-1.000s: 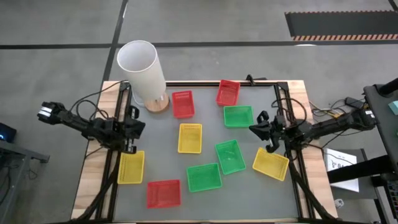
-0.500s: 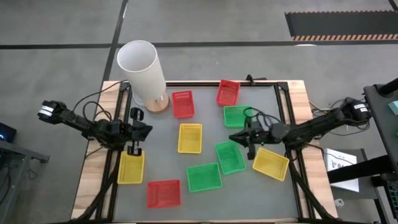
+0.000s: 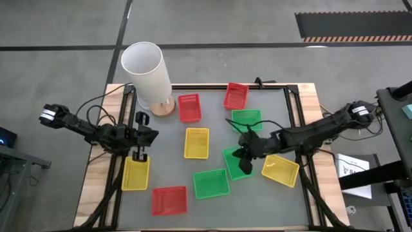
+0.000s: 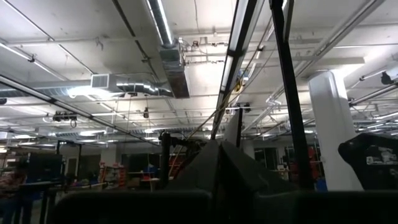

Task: Stack baskets by color
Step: Stack the middle green basket on the top green basket

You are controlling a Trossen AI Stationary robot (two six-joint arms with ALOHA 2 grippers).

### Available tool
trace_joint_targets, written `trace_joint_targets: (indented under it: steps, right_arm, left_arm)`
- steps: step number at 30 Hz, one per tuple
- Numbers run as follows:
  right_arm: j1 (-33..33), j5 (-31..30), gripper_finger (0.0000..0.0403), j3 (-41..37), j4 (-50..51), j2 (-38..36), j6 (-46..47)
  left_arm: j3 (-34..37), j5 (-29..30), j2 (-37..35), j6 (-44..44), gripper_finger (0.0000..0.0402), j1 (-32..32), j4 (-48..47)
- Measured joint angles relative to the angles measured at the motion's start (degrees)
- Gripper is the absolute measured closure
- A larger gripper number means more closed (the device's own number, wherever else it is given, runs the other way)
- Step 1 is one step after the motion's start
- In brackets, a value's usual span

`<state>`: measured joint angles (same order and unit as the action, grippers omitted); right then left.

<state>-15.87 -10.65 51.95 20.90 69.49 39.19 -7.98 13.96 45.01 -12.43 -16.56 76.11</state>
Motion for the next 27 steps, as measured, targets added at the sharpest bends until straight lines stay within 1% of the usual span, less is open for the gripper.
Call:
trace_joint_targets:
  steps: [4,6,8,10,15,18,22,27]
  right_arm:
    - [-0.2,0.4,0.0394,7.0,11.4,4.8,11.0]
    - [-0.1,2.2,0.0393,10.6,16.8,7.4,14.0]
    - [-0.1,4.4,0.0392,14.3,21.7,10.2,15.4]
    - [-0.1,5.0,0.0384,18.1,26.3,13.1,16.7]
    - [-0.1,5.1,0.0342,26.8,34.7,20.4,17.9]
    - [-0.1,5.1,0.031,30.5,37.2,24.2,18.1]
    - [-0.1,5.2,0.0272,33.1,37.4,28.5,18.3]
    - [0.0,5.1,0.0243,33.8,37.1,31.8,18.7]
  left_arm:
    - [0.0,0.0,0.0,0.0,0.0402,0.0,0.0]
    - [0.0,0.0,0.1,0.0,0.0402,0.0,-0.1]
    - [0.0,0.0,0.1,0.0,0.0402,0.0,0.0]
    - [0.0,0.0,0.2,0.0,0.0402,0.0,0.1]
    - [0.0,0.0,0.3,0.0,0.0402,0.0,-0.1]
    - [0.0,0.0,0.3,0.0,0.0402,0.0,0.0]
    - [0.1,0.0,0.5,0.0,0.0402,0.0,-0.1]
    - [0.2,0.0,0.7,0.0,0.0402,0.0,-0.1]
